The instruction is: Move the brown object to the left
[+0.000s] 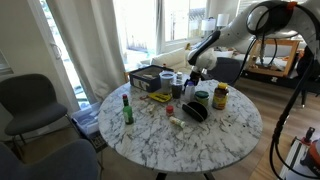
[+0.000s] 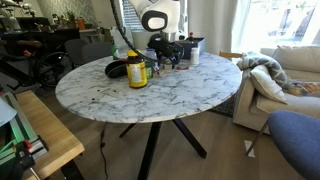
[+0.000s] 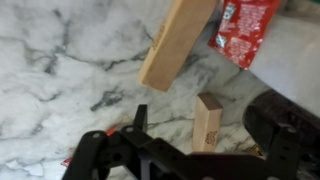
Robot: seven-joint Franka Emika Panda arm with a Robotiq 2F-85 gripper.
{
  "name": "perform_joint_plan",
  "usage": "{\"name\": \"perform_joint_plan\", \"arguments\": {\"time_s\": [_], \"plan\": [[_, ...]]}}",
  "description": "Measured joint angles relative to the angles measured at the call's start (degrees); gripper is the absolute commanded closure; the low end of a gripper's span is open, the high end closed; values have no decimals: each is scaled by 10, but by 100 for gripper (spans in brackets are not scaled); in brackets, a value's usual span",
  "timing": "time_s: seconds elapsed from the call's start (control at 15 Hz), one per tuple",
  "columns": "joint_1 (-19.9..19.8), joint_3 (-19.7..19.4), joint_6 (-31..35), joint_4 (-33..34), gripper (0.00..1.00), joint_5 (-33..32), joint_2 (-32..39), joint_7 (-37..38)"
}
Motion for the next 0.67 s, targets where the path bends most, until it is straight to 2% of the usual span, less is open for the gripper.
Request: {"name": "perform_joint_plan", "arguments": {"time_s": [0.33, 0.67], "plan": [[0, 1, 1, 18, 58, 0, 14, 0], [0, 5, 2, 24, 94, 0, 14, 0]]}}
